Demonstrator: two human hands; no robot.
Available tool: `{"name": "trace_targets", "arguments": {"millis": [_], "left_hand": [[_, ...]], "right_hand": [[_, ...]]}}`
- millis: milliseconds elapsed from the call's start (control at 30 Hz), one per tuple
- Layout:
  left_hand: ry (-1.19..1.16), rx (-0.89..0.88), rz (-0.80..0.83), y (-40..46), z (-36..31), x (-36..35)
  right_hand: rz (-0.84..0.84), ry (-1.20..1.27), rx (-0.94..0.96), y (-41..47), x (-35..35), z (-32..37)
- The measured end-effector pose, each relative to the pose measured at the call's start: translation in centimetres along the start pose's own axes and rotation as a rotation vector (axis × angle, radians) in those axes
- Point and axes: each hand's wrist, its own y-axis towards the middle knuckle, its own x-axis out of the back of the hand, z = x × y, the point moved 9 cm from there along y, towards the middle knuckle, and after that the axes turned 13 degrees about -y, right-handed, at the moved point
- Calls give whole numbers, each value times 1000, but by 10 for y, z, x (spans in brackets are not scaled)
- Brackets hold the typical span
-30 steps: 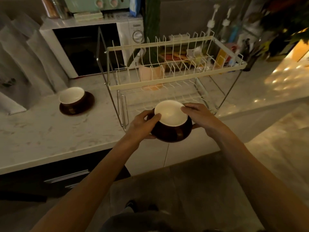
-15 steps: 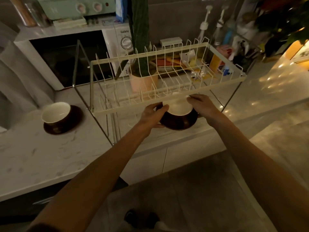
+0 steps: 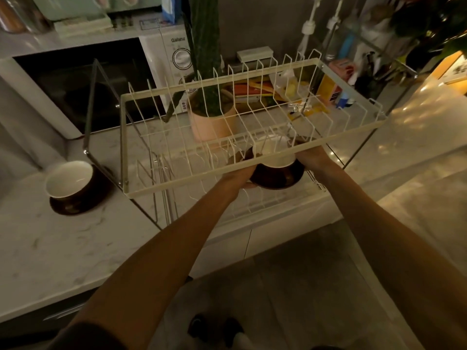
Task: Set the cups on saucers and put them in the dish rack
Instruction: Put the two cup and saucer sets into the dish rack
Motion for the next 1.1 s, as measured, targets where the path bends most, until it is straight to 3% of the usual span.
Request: {"name": "trace_targets", "arguments": {"millis": [533,767,900,1100], "left_hand": [[-17,-50,15,9,-6,-5],[168,-57,3,2,-7,3],[270,-80,41,-12,-10,10],[569,-237,24,-43,-17,29]], "right_hand": [[-17,3,64,10,1,-1],[-116,-205,94,-5,6,19],[-173,-443,217,-29,1,45],[-290,-696,274,-67,-13,68]]}}
